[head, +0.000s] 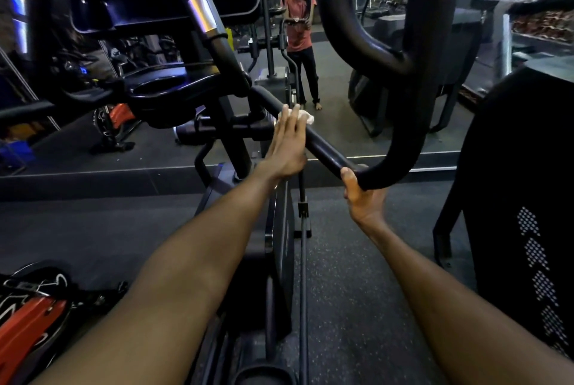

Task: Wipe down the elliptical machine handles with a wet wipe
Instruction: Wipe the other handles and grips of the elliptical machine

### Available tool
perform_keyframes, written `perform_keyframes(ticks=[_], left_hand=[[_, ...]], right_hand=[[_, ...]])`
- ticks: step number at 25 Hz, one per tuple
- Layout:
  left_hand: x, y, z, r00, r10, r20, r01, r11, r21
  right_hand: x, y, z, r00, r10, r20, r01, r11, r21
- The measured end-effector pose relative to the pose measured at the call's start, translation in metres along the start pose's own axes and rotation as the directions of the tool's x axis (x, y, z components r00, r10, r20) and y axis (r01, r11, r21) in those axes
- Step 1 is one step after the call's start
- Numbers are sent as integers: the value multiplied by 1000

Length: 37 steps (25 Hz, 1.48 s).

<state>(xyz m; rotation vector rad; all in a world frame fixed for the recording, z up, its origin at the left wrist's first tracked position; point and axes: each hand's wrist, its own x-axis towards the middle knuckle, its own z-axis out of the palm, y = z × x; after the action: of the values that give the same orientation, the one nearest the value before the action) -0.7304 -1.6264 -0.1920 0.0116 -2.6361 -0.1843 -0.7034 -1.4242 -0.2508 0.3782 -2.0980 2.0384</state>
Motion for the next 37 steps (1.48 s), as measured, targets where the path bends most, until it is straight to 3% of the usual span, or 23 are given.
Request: perform_keyframes(ticks=[3,4,8,12,16,20,23,25,28,31,34,37], left_hand=[[2,-5,0,991,135,24,-135,991,22],[7,-14,-5,992,119,38,-119,993,5],[41,-39,-18,971,-174,164,185,981,-52],[50,-29,-11,952,-260,160,275,958,-79],[27,-5,2,971,-219,100,228,969,-90],[-3,32,10,991,5,-131,-13,998,-59],[-24,63,7,966,109,-236,-134,987,-93],[-38,89,8,968,54,-245,-91,986,-141],[-57,124,8,950,-38,-309,-39,970,-240],[-77,157,4,947,-157,-281,27,909,-416],[-88,197,-9,876,-452,-171,263,743,-616],[-95,239,-31,756,-654,-21,442,533,-722]], right_hand=[[0,-4,-3,998,-51,26,52,998,-40],[-1,-4,-4,998,-62,30,64,997,-44],[0,-2,-9,987,-110,117,118,991,-60],[4,-4,-17,973,-105,206,132,984,-121],[0,-14,-19,968,-60,244,95,986,-136],[-2,-16,-26,973,-47,224,80,987,-140],[5,-17,-30,946,36,323,49,967,-250],[6,-22,-41,897,110,429,19,959,-284],[7,-30,-68,773,164,613,-72,983,-172],[8,-32,-97,777,201,597,-243,970,-10],[8,-37,-112,788,311,531,-410,909,76],[-3,-43,-116,782,306,544,-412,907,82]])
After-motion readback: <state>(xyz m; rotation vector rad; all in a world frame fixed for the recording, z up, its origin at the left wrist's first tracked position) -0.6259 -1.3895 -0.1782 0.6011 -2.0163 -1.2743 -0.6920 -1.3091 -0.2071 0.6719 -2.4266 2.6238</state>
